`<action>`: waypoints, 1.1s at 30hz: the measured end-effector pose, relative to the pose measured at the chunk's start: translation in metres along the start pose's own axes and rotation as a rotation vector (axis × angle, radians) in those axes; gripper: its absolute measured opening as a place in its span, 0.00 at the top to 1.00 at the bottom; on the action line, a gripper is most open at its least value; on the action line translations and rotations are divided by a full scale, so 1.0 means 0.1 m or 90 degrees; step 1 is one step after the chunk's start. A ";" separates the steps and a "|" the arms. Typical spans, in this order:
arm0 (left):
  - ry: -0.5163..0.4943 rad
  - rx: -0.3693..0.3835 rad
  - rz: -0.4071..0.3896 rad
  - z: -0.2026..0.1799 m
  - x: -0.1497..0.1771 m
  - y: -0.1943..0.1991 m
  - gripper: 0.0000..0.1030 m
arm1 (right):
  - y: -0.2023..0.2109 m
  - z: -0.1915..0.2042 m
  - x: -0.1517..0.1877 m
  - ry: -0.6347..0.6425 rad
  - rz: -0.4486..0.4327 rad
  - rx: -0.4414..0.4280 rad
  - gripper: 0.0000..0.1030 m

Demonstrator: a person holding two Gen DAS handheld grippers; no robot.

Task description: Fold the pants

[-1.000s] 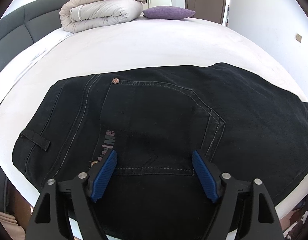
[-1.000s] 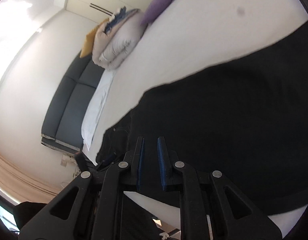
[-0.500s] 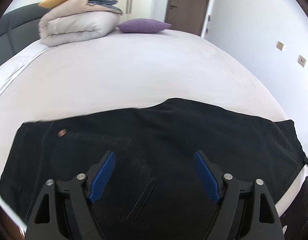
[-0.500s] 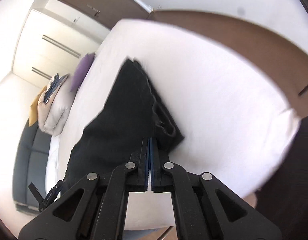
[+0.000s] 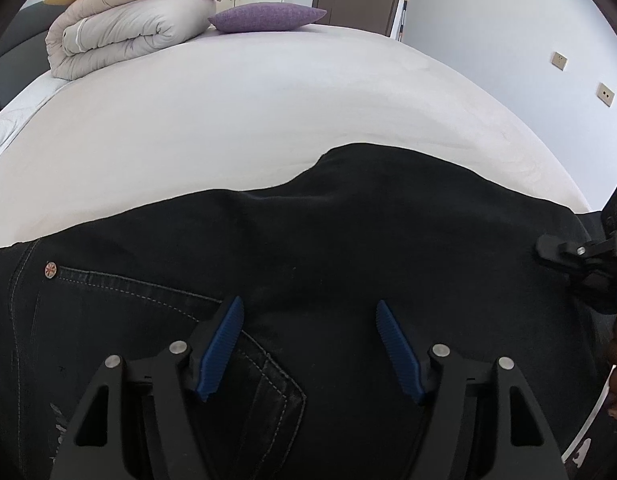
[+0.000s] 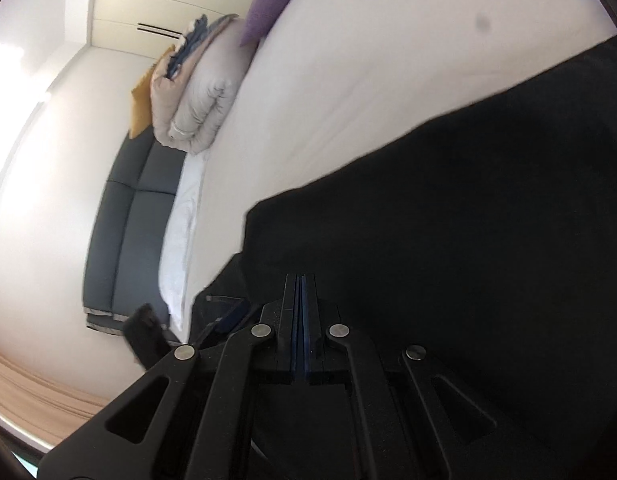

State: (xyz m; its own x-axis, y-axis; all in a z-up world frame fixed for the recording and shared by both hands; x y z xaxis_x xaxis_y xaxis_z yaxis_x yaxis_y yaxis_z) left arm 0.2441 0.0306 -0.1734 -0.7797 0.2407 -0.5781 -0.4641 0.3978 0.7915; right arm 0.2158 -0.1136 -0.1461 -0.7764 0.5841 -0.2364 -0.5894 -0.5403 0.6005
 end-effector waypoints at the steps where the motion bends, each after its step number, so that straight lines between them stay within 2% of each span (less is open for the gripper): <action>1: -0.002 -0.001 -0.003 0.01 0.02 0.00 0.31 | -0.04 -0.13 0.01 -0.014 -0.007 0.008 1.00; 3: -0.007 -0.001 -0.011 0.01 0.02 0.00 0.31 | 0.13 -0.42 -0.02 -0.054 -0.043 -0.024 1.00; 5: -0.006 0.001 -0.019 0.01 0.03 0.01 0.31 | 0.30 -0.59 -0.11 -0.060 -0.094 0.013 1.00; 10: -0.007 0.000 -0.027 0.00 0.12 0.21 0.32 | 1.35 -1.44 -0.47 -0.143 -0.237 0.082 1.00; 13: -0.002 -0.011 -0.058 0.14 0.00 0.47 0.32 | 1.67 -1.58 -0.52 -0.151 -0.274 0.130 1.00; 15: 0.011 -0.031 -0.071 0.35 -0.12 0.58 0.32 | 1.87 -1.60 -0.51 -0.144 -0.292 0.191 1.00; 18: 0.041 -0.072 -0.057 0.73 -0.23 0.61 0.32 | 1.99 -1.55 -0.44 -0.185 -0.300 0.207 1.00; 20: 0.054 -0.085 -0.048 0.91 -0.25 0.59 0.32 | 1.86 -1.30 -0.43 -0.156 -0.282 0.178 1.00; 24: 0.056 -0.079 -0.057 1.07 -0.26 0.64 0.33 | 1.21 -0.28 -0.46 -0.009 -0.200 0.101 1.00; 27: 0.057 -0.083 -0.014 1.15 -0.14 0.39 0.33 | 0.45 0.39 -0.46 0.052 -0.104 0.033 1.00; 30: 0.078 -0.051 -0.050 1.20 0.00 0.35 0.32 | -0.39 1.04 -0.36 0.107 -0.011 -0.028 1.00; 33: 0.075 -0.048 -0.060 1.20 0.02 0.36 0.31 | -1.32 1.44 -0.20 0.124 0.054 -0.033 1.00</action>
Point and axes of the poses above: each gripper's, at about its wrist camera, not at the fingertips, and y roughly against the way its jaws point, z to its left, x to its underside, the point moved 6 cm from there along -y, roughly the way its jaws point, and after that the axes turned 6 degrees about x, right-handed, at the moved point
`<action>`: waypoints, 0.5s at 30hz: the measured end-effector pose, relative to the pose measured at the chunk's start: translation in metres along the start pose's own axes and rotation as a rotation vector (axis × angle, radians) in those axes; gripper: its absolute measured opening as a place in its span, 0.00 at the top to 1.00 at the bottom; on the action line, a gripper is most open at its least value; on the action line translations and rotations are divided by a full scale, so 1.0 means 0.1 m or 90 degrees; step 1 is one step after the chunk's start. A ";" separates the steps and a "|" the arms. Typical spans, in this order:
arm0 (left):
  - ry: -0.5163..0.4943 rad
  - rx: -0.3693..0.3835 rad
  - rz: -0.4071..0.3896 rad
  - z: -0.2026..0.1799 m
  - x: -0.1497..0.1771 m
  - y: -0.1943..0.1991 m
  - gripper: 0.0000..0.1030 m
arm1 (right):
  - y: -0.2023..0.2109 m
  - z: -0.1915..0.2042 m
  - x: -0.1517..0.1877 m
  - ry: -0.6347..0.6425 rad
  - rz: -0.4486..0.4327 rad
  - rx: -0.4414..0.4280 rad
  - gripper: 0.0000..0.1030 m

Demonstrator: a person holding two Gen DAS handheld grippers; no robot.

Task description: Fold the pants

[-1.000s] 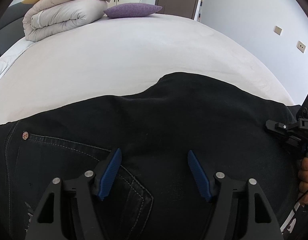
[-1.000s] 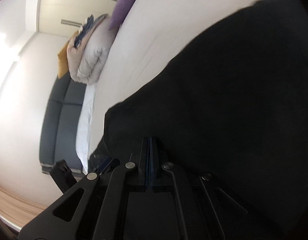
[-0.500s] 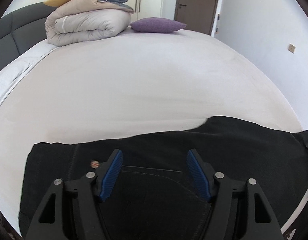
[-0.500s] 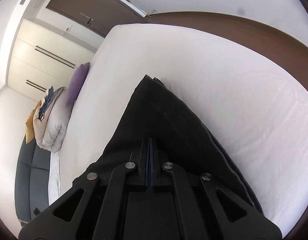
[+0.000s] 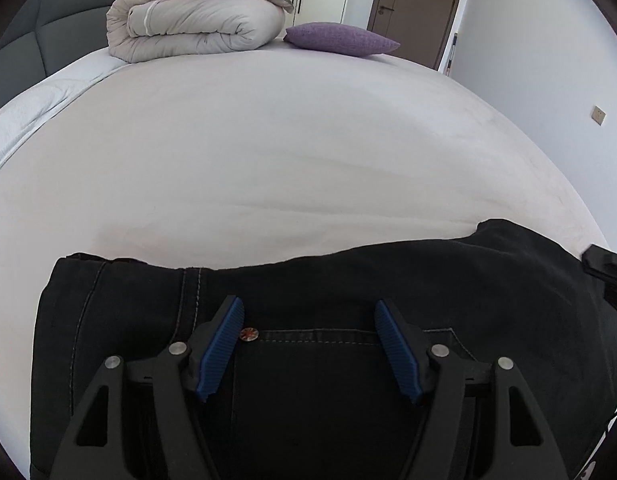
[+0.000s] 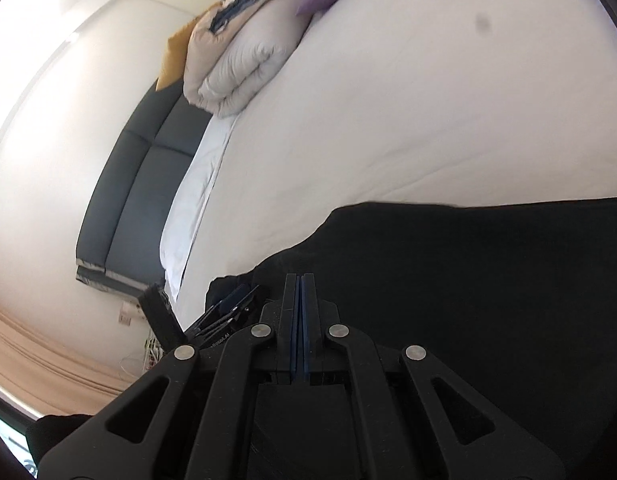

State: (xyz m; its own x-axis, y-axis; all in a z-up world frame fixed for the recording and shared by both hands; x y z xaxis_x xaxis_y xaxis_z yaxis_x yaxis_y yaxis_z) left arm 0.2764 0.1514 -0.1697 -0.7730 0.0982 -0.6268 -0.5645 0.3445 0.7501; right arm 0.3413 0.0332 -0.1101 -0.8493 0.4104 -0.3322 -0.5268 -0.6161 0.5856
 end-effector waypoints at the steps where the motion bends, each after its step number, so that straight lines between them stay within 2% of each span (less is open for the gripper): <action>1: -0.002 0.001 -0.002 0.00 0.01 0.00 0.30 | -0.23 0.06 0.01 -0.008 0.013 -0.004 1.00; 2: -0.001 0.004 -0.006 0.00 0.02 -0.01 0.29 | -0.49 0.08 -0.02 -0.019 0.029 -0.004 1.00; 3: 0.002 0.010 -0.013 0.01 0.03 -0.01 0.29 | -0.69 0.01 0.18 -0.023 0.042 0.003 1.00; 5: 0.011 0.022 -0.020 0.03 0.01 -0.05 0.29 | -0.86 -0.19 0.18 -0.039 0.036 0.039 1.00; 6: 0.015 0.029 -0.024 0.04 0.02 -0.05 0.29 | -0.95 -0.32 0.18 -0.058 0.031 0.015 1.00; 7: 0.017 0.031 -0.026 0.04 0.02 -0.05 0.29 | -0.84 -0.47 0.24 -0.068 0.017 -0.003 1.00; 9: 0.013 0.028 -0.030 0.03 0.03 -0.05 0.29 | -0.55 -0.64 0.22 -0.063 -0.029 0.040 1.00; 10: 0.009 0.024 -0.031 0.02 0.03 -0.06 0.28 | -0.39 -0.84 0.21 -0.074 -0.047 0.050 1.00; 15: -0.001 0.010 -0.030 -0.02 0.03 -0.05 0.28 | 1.07 -1.93 0.28 -0.205 -0.197 0.097 1.00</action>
Point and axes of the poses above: each gripper's, at about its wrist camera, not at the fingertips, and y roughly against the way its jaws point, z to its left, x to its underside, the point moved 6 cm from there along -y, roughly the way its jaws point, and after that the axes turned 6 degrees about x, right-handed, at the moved point
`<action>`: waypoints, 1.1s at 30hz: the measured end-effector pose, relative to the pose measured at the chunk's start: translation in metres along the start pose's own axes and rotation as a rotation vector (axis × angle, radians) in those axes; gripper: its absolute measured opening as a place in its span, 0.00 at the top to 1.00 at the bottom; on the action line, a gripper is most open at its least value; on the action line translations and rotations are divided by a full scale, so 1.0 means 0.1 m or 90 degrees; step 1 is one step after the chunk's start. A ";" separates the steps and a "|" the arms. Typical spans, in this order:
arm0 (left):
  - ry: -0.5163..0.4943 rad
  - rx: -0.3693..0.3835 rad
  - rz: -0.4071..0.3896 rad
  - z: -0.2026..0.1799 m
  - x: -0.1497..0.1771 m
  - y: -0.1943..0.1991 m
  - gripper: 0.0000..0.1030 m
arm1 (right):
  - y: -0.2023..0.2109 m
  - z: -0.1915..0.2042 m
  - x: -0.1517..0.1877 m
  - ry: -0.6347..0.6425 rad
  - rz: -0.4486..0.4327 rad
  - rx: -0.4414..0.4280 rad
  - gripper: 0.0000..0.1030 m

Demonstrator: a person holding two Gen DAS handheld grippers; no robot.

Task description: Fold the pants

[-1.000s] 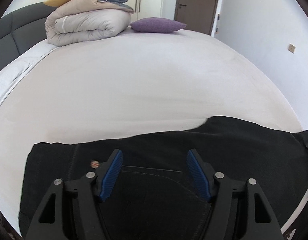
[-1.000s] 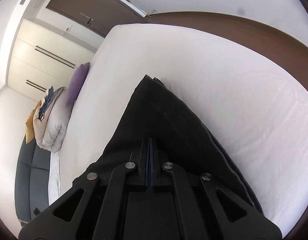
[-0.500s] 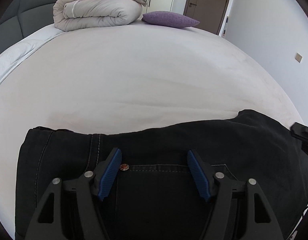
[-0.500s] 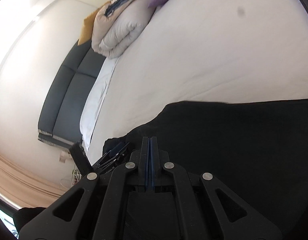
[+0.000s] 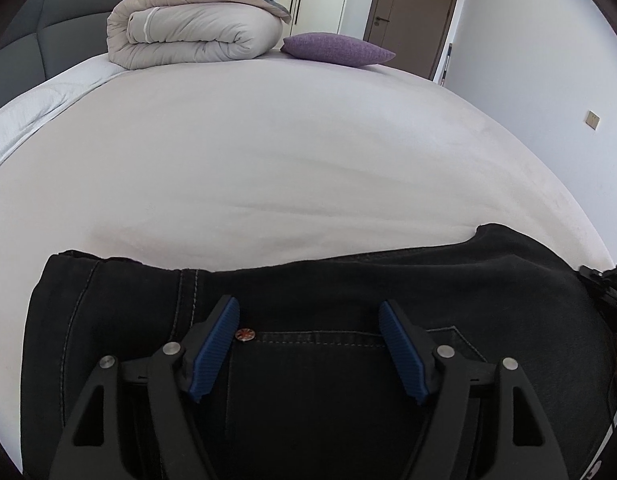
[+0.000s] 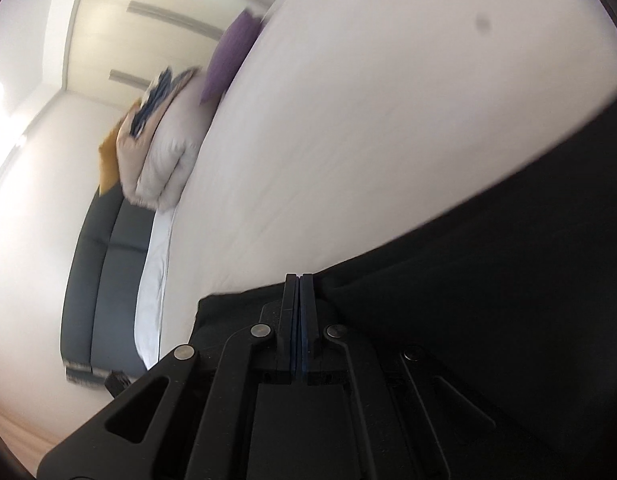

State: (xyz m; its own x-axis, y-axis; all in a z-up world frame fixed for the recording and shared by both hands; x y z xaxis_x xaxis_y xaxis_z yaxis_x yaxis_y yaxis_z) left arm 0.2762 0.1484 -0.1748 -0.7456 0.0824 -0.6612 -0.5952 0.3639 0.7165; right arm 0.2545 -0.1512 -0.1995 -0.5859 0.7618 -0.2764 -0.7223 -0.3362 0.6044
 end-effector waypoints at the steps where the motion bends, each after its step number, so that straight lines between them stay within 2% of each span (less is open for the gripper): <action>1: -0.003 -0.004 0.001 -0.01 0.00 -0.01 0.28 | 0.26 -0.22 -0.10 -0.026 -0.029 0.010 1.00; 5: -0.019 -0.023 0.015 -0.05 -0.02 -0.03 0.25 | 1.34 -1.11 -0.56 -0.054 -0.139 0.071 1.00; 6: -0.022 -0.025 0.022 -0.06 -0.03 -0.03 0.24 | 1.57 -1.24 -0.63 -0.055 -0.164 0.068 1.00; 7: -0.021 -0.027 0.025 -0.05 -0.04 -0.01 0.24 | 1.77 -1.34 -0.69 -0.050 -0.186 0.098 1.00; 8: -0.016 -0.035 0.026 -0.06 -0.07 0.04 0.25 | 2.06 -1.47 -0.77 -0.045 -0.223 0.152 1.00; 9: -0.008 -0.055 0.021 -0.06 -0.11 0.12 0.28 | 2.35 -1.67 -0.80 -0.076 -0.263 0.212 1.00; 10: 0.007 -0.061 0.004 -0.08 -0.15 0.24 0.30 | 2.59 -1.86 -0.79 -0.128 -0.286 0.220 1.00; 11: 0.021 -0.039 -0.023 -0.16 -0.20 0.37 0.30 | 2.83 -2.00 -0.76 -0.171 -0.307 0.200 1.00; 13: 0.026 -0.002 -0.056 -0.44 -0.27 0.56 0.30 | 3.10 -1.97 -0.71 -0.167 -0.349 0.169 1.00; 15: 0.012 0.033 -0.062 -0.86 -0.31 0.60 0.30 | 3.04 -1.63 -0.62 -0.123 -0.335 0.101 0.96; 17: -0.017 0.088 -0.041 -1.41 -0.26 0.50 0.29 | 2.68 -1.12 -0.51 -0.062 -0.274 0.021 0.95; 20: -0.061 0.132 -0.002 -2.03 -0.07 0.26 0.29 | 1.81 -0.26 -0.13 0.063 -0.116 -0.075 0.96; 22: -0.077 0.141 0.048 -2.28 0.13 -0.01 0.29 | 1.33 0.01 0.16 0.106 -0.052 -0.074 0.96; 24: -0.087 0.126 0.093 -2.35 0.36 -0.25 0.29 | 0.94 -0.06 0.32 0.102 0.017 -0.061 0.96; 25: -0.104 0.118 0.088 -2.36 0.40 -0.29 0.29 | 0.81 -0.24 0.34 0.084 0.032 -0.020 0.96; 26: -0.114 0.117 0.082 -2.38 0.41 -0.30 0.29 | 0.74 -0.42 0.33 0.059 0.030 0.011 1.00; 27: -0.115 0.120 0.087 -2.38 0.38 -0.30 0.29 | 0.78 -0.59 0.26 0.020 0.014 -0.025 1.00; 28: -0.120 0.124 0.092 -2.37 0.37 -0.31 0.29 | 0.87 -0.72 0.16 0.011 -0.011 -0.026 1.00; 30: -0.126 0.130 0.093 -2.33 0.36 -0.32 0.33 | 1.17 -0.96 -0.11 0.032 -0.084 0.044 1.00; 33: -0.090 0.136 0.083 -2.17 0.32 -0.27 0.55 | 1.52 -1.30 -0.44 -0.007 -0.144 0.057 1.00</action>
State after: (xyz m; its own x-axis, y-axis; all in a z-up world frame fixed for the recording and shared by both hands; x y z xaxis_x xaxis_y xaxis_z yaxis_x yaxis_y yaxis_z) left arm 0.2035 -0.0599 -0.1672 -0.7532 0.2643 -0.6024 -0.4097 0.5280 0.7439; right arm 0.1226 -0.3075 -0.1926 -0.4083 0.8181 -0.4051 -0.7994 -0.1061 0.5914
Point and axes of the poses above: each gripper's, at about its wrist camera, not at the fingertips, and y roughly against the way its jaws point, z to its left, x to its underside, the point moved 6 cm from there along -y, roughly the way its jaws point, and after that the axes turned 6 degrees about x, right-handed, at the moved point
